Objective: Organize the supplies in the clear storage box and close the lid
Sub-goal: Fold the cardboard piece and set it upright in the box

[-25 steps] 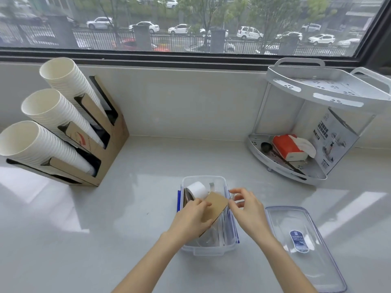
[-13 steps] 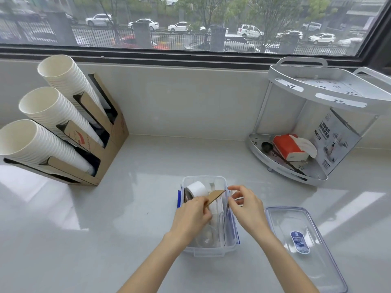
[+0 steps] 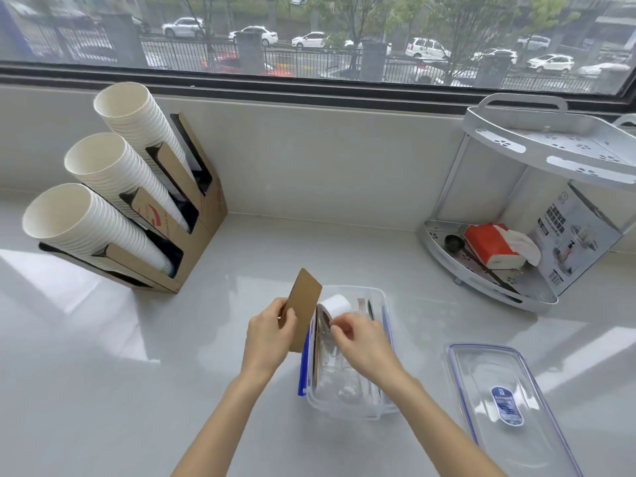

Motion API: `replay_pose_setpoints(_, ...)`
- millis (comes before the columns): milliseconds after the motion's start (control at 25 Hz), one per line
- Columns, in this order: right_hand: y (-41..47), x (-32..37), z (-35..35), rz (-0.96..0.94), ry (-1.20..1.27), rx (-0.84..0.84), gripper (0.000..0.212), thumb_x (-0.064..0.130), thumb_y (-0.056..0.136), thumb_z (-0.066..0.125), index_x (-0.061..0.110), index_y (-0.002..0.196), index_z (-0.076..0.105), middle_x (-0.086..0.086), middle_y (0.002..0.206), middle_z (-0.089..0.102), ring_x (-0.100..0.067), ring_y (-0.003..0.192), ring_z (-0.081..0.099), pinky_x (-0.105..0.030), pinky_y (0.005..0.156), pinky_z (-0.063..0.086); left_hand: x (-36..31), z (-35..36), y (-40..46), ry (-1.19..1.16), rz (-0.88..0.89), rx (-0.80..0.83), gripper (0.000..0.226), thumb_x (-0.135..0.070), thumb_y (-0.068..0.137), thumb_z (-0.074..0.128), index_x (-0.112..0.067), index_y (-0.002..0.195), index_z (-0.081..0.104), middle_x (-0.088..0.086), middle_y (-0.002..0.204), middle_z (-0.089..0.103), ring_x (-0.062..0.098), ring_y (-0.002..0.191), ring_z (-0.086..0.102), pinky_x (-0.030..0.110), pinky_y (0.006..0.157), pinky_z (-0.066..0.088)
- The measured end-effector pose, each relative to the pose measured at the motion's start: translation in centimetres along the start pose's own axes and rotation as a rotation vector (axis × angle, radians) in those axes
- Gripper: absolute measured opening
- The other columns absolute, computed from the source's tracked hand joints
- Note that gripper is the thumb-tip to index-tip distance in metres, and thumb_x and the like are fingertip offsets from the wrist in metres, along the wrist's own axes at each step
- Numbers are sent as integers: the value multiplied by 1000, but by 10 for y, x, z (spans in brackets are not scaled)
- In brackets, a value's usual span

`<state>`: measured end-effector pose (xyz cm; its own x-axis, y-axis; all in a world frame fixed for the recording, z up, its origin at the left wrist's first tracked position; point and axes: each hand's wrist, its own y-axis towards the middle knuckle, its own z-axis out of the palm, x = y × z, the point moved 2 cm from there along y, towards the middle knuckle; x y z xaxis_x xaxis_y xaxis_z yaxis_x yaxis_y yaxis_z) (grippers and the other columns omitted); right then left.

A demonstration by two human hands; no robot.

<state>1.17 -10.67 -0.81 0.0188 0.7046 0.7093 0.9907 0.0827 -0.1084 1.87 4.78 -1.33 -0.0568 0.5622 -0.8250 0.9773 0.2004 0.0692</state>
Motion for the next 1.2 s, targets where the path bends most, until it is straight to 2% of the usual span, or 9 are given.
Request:
replay_pose_setpoints(200, 6, 8, 34, 98, -159, 171, 26, 32, 88, 46, 12, 72, 53, -10, 82, 64, -30, 85, 60, -34, 73, 44, 13, -7, -3, -11, -65, 3, 19, -14, 90, 41, -13, 83, 59, -2, 70, 60, 21, 64, 51, 20, 51, 37)
replay_pose_setpoints(360, 4, 10, 47, 120, -107, 136, 14, 23, 86, 52, 12, 91, 59, -10, 103, 70, -30, 96, 63, -40, 85, 52, 15, -5, -6, -38, -85, 19, 22, -13, 90, 41, -9, 87, 62, 2, 75, 63, 20, 65, 53, 19, 51, 38)
replay_pose_setpoints(680, -5, 5, 25, 158, 139, -109, 36, 9, 81, 46, 17, 113, 62, -4, 96, 72, -20, 88, 65, -32, 79, 52, 8, -2, -10, -89, -100, 69, 19, -13, 90, 40, -17, 77, 54, 13, 76, 59, 22, 68, 45, 32, 62, 38)
replay_pose_setpoints(800, -8, 4, 9, 138, 256, -222, 30, 11, 84, 47, 18, 109, 63, 8, 84, 67, -8, 78, 63, -20, 71, 51, 0, 0, -12, -121, -71, 63, 23, -12, 89, 41, -14, 79, 62, 13, 72, 62, 20, 64, 45, 20, 54, 35)
replay_pose_setpoints(920, -10, 8, -4, 84, 323, -278, 23, 17, 86, 52, 21, 107, 61, 15, 83, 62, 3, 73, 58, -7, 61, 46, -12, 2, -15, -177, -40, 85, 26, -12, 89, 43, -19, 87, 68, -11, 64, 61, 7, 57, 55, 7, 49, 38)
replay_pose_setpoints(1000, -13, 14, -3, 41, 349, -263, 24, 16, 86, 54, 21, 109, 57, 11, 95, 64, -1, 77, 60, -17, 70, 53, -21, 5, -18, -217, -21, 135, 25, -15, 90, 45, -22, 98, 68, -19, 72, 63, -8, 65, 61, 2, 57, 43)
replay_pose_setpoints(1080, -17, 20, 3, -11, 334, -247, 28, 11, 85, 54, 20, 110, 56, 10, 102, 61, -4, 80, 59, -24, 76, 55, -25, 10, -22, -307, -42, 208, 25, -18, 90, 47, -23, 107, 64, -10, 86, 70, -4, 77, 65, 15, 69, 56)
replay_pose_setpoints(1120, -19, 22, 7, -37, 317, -248, 28, 10, 85, 54, 21, 110, 56, 10, 101, 60, -4, 81, 59, -24, 77, 55, -26, 11, -23, -363, -74, 244, 25, -18, 90, 48, -23, 110, 63, -4, 92, 70, 1, 79, 67, 24, 68, 59)
replay_pose_setpoints(1200, -24, 23, 15, -70, 313, -253, 27, 11, 86, 54, 21, 111, 57, 7, 103, 58, -8, 88, 60, -29, 81, 55, -25, 12, -25, -436, -128, 283, 24, -19, 89, 50, -22, 111, 60, -1, 97, 69, 1, 75, 69, 23, 56, 58)
